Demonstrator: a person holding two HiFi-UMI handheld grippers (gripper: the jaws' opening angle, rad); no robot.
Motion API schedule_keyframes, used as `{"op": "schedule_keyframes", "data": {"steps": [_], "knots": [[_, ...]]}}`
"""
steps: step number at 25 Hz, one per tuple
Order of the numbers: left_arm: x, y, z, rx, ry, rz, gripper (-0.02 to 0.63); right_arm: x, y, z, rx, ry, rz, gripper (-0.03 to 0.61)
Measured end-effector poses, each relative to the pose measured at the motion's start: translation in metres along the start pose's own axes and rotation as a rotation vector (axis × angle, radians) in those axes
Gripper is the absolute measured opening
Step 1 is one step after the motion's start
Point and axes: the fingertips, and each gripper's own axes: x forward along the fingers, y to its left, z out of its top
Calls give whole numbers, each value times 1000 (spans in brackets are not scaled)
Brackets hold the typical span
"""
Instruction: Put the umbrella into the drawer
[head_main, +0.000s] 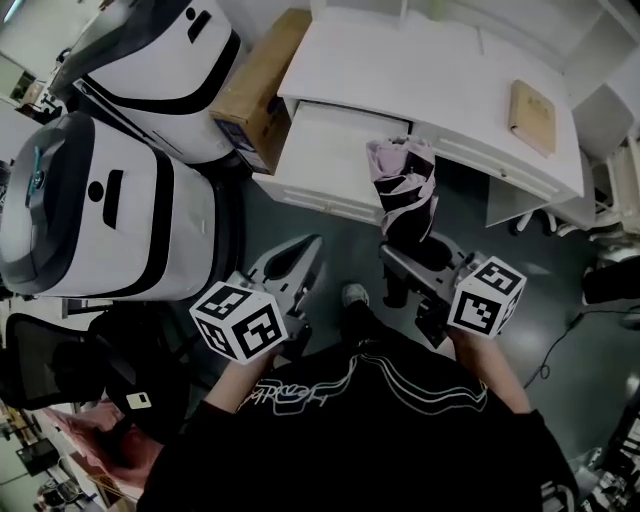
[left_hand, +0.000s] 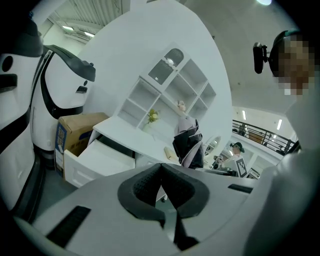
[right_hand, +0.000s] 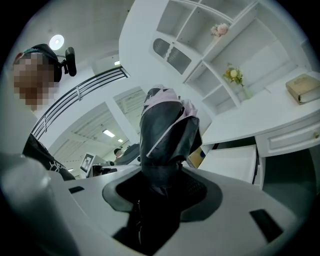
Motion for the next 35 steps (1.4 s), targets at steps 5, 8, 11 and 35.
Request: {"op": "schedule_keyframes", "data": {"steps": [5,8,11,35], "knots": [[74,35,58,-6,2,15,20,42,-67,56,26,24,15,215],[96,50,76,-4,-5,21,20,63,-92,75,2,45,16,215],[109,67,84,-13,-3,28,20,84,-111,83,-24,73,3,215],[185,234,138,-85,122,73,20,253,-253,49,-193,479,-114,215]]}}
